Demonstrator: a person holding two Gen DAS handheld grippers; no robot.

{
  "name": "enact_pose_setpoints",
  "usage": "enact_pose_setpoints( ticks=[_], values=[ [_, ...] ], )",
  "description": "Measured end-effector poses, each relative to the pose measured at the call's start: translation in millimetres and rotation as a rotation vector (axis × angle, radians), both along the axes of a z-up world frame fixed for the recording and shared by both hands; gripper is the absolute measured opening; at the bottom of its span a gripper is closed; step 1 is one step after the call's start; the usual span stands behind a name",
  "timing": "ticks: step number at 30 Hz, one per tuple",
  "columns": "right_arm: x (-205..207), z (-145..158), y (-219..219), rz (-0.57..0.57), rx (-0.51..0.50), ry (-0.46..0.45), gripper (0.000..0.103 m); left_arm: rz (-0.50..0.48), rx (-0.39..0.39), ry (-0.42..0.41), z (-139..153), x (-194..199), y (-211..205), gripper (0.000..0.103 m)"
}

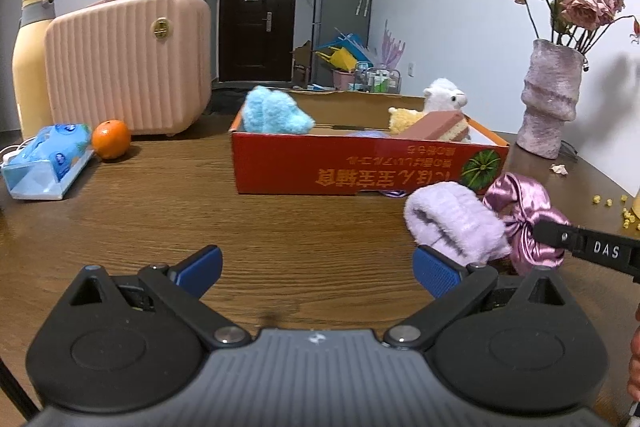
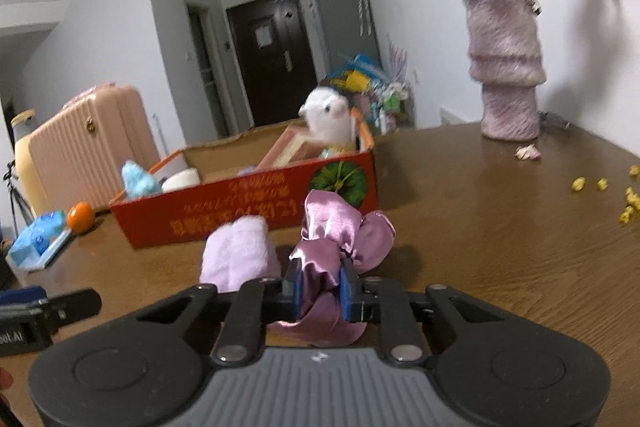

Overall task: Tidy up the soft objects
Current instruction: 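Grasp the pink satin scrunchie with the right tool while the left tool grasps the lavender fuzzy band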

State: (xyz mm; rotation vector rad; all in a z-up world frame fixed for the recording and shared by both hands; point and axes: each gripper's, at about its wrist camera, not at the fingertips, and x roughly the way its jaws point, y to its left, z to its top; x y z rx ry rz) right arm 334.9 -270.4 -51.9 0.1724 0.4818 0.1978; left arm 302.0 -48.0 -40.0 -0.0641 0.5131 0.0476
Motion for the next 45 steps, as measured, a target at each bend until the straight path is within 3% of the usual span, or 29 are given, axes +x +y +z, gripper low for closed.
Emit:
enact_pose_setpoints(
  ticks=[5, 16, 25, 32, 33, 36, 38, 45],
  values=[
    [-5, 8, -7, -0.039, -0.006, -0.071, 0.017, -0.031, -0.014, 0.006, 0, 10, -20, 0.103],
    [-1, 12, -43, -0.103, -0.011, -0.139, 0.017, -0.071, -0.001, 0.050, -8, 49, -76, 0.103],
    [18, 7, -74, -0.179, -0.004, -0.145, 0.017, -0.027, 0.020, 0.101, -16, 84, -98, 0.103],
    [35, 2, -76, -0.173, -0.031, -0.138, 0.017, 0.025, 0.021, 0.142, -23, 108, -102, 0.102],
    [36, 2, -76, -0.169, -0.033, -0.136, 0.017, 0.025, 0.023, 0.142, -24, 110, -103, 0.100],
    [38, 2, -75, -0.158, -0.038, -0.137, 0.017, 0.011, 0.028, 0.153, -25, 115, -105, 0.079],
    [38, 2, -74, -0.152, -0.034, -0.136, 0.017, -0.007, 0.021, 0.174, -26, 118, -106, 0.053],
    [32, 3, -70, -0.147, -0.046, -0.153, 0.017, -0.010, 0.002, 0.162, -23, 115, -101, 0.042]
  ],
)
